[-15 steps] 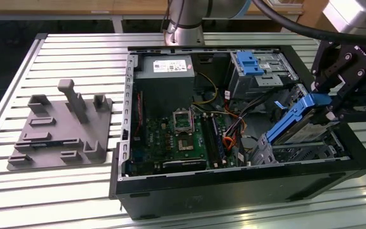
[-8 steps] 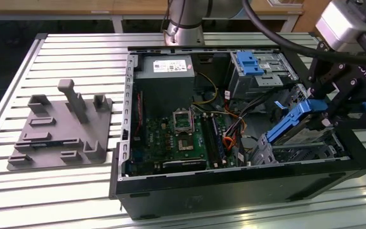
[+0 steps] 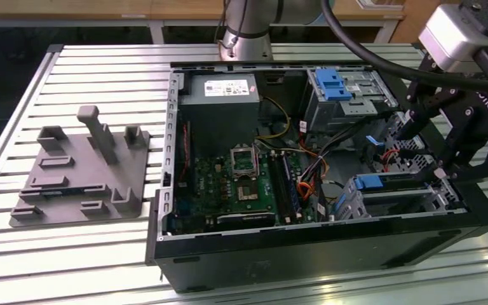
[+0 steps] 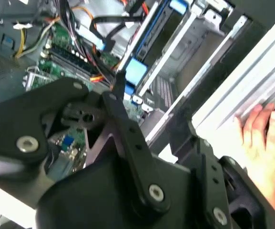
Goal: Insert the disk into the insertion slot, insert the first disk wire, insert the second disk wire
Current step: 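Insert the disk into the insertion slot, then insert the first disk wire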
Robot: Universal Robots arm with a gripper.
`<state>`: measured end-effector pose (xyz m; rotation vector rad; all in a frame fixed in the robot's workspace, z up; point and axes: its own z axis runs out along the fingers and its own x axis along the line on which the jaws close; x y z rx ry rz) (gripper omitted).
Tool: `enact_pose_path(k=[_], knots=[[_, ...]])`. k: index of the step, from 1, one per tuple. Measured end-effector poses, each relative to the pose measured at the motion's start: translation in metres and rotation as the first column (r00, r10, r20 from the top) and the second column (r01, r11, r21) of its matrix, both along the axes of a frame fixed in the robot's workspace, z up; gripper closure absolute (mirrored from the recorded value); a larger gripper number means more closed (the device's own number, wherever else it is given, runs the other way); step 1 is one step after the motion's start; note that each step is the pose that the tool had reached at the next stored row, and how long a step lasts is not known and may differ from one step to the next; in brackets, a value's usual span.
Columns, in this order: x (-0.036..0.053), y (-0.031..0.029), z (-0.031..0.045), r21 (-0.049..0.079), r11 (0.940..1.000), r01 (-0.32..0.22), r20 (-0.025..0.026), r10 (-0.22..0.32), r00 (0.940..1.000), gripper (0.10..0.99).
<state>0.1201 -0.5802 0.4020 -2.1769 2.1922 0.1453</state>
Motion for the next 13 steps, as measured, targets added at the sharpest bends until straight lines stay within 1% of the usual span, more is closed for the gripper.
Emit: enact_pose_path(k=[13], knots=[[0.0000, 0.0000, -0.0011, 0.000, 1.0000, 0.000, 0.0000, 0.000, 1.0000, 0.471]])
